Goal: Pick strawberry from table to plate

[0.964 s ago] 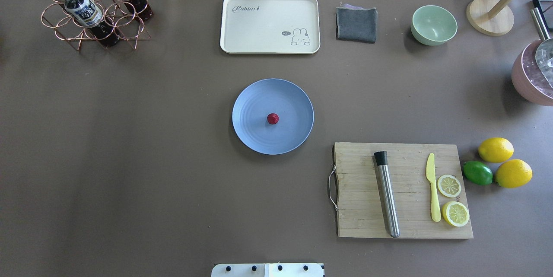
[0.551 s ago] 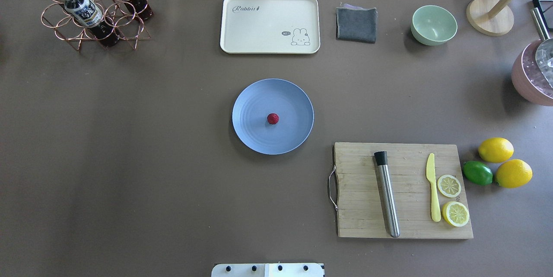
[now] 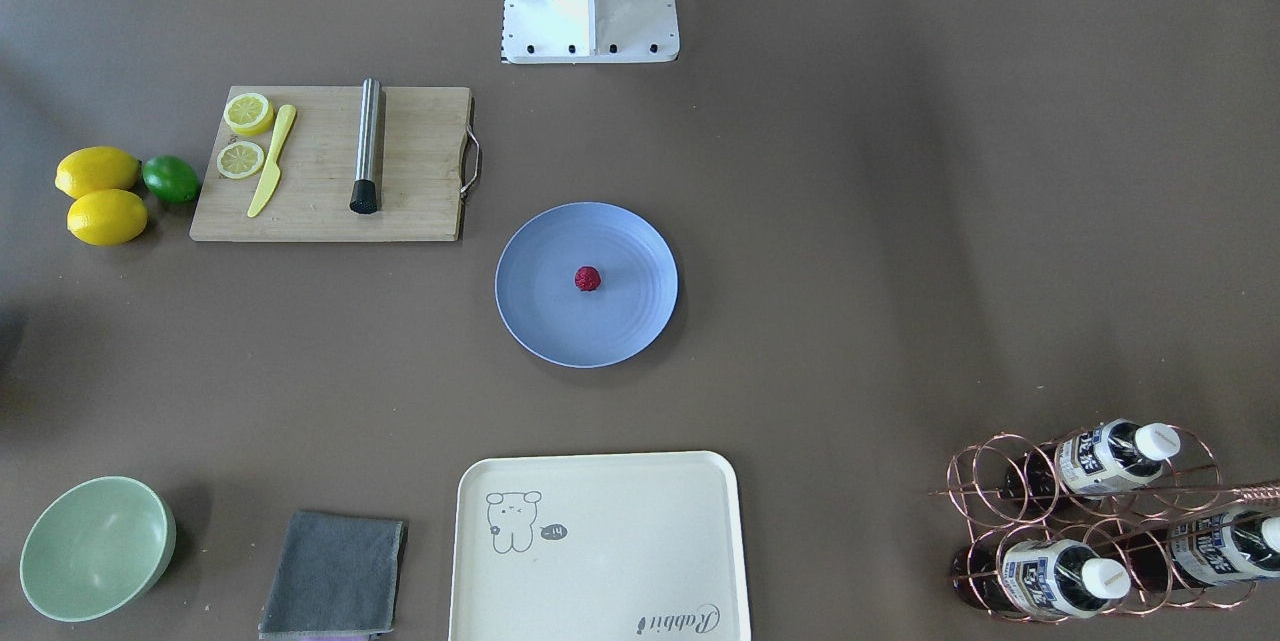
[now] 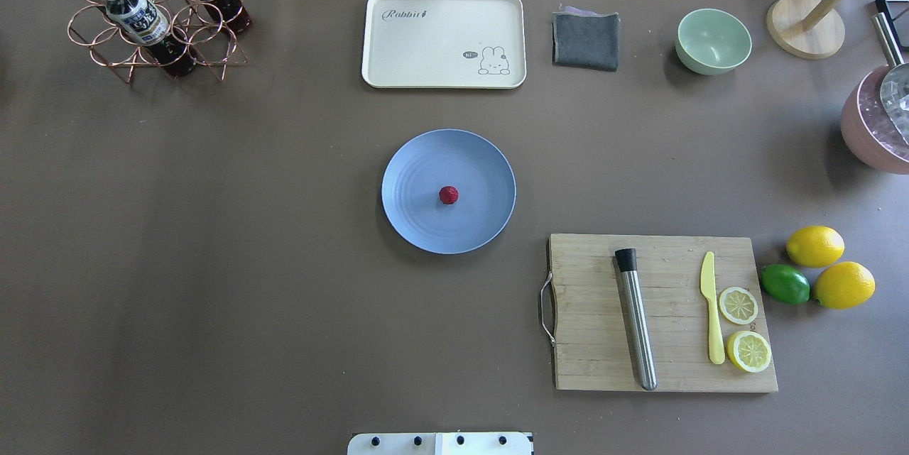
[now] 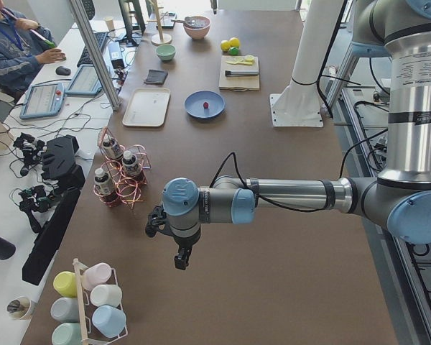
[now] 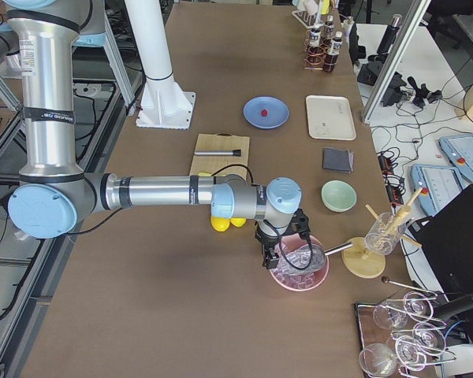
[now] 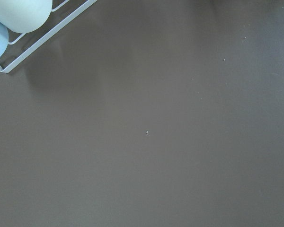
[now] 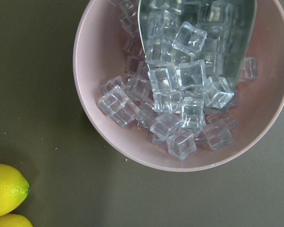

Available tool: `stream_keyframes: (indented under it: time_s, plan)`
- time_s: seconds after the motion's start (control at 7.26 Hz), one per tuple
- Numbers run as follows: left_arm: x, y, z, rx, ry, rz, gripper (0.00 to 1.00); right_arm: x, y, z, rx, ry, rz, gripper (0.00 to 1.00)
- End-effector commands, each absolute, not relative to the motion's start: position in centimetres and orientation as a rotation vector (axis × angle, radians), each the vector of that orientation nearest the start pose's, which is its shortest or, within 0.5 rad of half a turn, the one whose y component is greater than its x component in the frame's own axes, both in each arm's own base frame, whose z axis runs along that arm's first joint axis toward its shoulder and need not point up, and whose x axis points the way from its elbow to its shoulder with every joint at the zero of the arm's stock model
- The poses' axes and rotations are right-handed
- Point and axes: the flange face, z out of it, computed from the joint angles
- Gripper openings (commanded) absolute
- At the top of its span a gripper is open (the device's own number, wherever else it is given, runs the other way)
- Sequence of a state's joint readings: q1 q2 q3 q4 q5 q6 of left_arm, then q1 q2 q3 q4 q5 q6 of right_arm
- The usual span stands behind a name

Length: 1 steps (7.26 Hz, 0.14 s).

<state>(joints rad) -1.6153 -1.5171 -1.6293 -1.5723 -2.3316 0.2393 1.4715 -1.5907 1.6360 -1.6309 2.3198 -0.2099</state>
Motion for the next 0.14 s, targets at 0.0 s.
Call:
stream_keyframes:
  time_s: [0.0]
  plan:
    - [-8.54, -46.58, 65.96, 0.108, 0.754, 0.185, 0.99, 1.47, -48.7, 64.2, 0.029, -0.754, -0.294, 1.0]
